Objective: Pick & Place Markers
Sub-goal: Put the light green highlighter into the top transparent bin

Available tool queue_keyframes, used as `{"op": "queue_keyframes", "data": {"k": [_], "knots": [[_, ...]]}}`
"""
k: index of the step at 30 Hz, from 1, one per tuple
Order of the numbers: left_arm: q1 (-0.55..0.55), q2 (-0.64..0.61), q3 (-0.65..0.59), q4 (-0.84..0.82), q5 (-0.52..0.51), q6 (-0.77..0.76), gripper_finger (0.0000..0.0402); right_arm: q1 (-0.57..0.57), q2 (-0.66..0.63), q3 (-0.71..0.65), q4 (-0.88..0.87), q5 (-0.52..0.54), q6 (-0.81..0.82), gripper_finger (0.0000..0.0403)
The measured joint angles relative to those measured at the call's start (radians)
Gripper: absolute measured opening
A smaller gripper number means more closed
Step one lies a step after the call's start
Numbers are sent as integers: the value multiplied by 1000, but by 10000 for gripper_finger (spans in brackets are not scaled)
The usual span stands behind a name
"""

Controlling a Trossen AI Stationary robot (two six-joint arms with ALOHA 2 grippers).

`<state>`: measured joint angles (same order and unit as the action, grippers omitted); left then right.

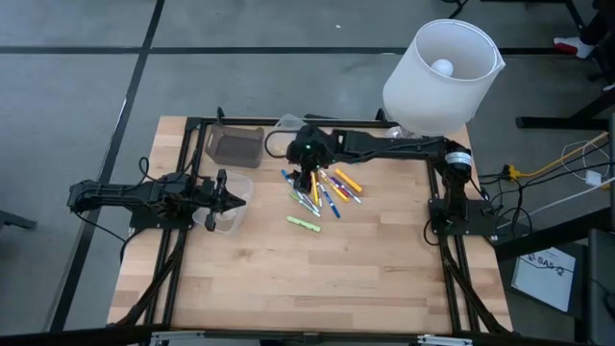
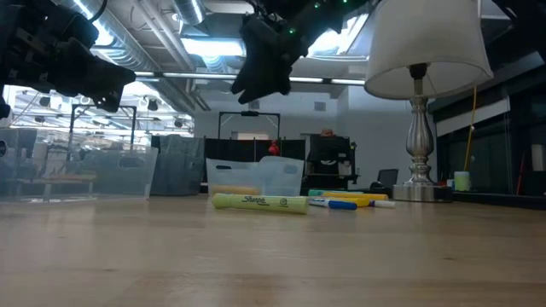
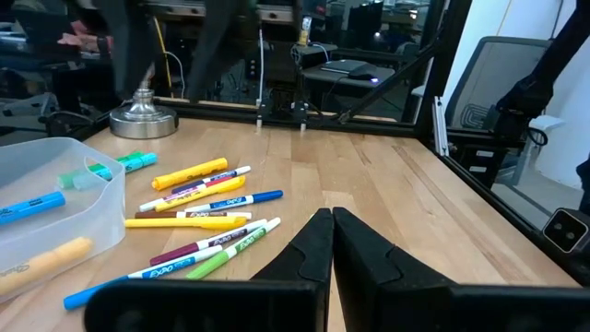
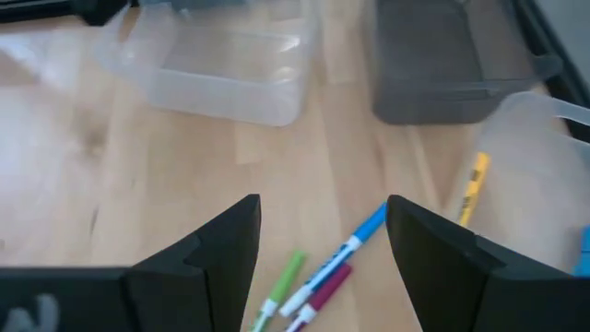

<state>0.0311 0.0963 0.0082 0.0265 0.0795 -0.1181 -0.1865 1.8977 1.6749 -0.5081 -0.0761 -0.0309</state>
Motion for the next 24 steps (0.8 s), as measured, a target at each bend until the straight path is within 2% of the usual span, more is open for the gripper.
{"op": "queue_keyframes", "data": {"k": [13, 24], "knots": [[0, 0, 0, 0, 0, 0, 6, 67, 0, 0, -31, -7, 4, 233], [0, 0, 0, 0, 0, 0, 6, 73, 6, 0, -54, -4, 34, 233]]}}
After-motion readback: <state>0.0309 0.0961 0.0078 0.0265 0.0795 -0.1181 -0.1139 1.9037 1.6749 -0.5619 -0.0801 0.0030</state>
